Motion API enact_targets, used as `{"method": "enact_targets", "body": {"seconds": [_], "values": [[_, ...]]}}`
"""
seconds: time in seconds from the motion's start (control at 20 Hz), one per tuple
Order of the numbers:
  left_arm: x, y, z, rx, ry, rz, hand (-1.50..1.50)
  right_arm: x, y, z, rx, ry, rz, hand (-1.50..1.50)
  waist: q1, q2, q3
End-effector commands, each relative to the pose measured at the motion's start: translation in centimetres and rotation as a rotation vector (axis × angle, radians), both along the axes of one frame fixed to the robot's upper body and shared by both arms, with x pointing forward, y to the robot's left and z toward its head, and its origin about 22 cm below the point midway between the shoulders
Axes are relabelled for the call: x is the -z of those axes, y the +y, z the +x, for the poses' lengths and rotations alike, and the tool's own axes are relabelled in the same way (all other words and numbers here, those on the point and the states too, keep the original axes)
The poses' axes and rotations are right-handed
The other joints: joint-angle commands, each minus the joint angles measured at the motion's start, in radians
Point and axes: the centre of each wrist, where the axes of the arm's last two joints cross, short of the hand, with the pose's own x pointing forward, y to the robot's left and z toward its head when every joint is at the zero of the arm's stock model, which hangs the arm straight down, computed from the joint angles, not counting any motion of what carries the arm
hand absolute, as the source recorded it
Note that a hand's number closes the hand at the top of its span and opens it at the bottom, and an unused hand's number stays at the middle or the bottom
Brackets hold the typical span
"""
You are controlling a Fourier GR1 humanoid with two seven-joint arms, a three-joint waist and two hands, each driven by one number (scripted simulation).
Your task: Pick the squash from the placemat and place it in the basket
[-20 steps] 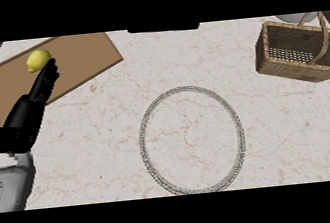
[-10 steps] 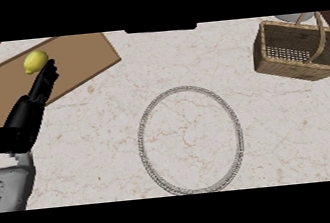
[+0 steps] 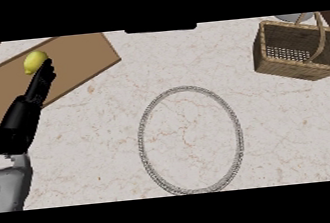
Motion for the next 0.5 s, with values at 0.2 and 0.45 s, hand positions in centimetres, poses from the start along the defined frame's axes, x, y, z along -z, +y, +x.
{"method": "enact_targets", "body": {"seconds": [0.2, 0.45], "values": [[-1.2, 0.3, 0.5, -0.002, -0.008, 0.015, 0.00, 1.9, -0.6, 1.0, -0.085, 0.117, 0.092, -1.50, -0.012, -0.005, 0.000], [0.1, 0.0, -1.1, -0.003, 0.012, -0.012, 0.00, 0.5, -1.8, 0.2, -0.069, -0.003, 0.259, -1.50, 0.001, -0.007, 0.001]]}}
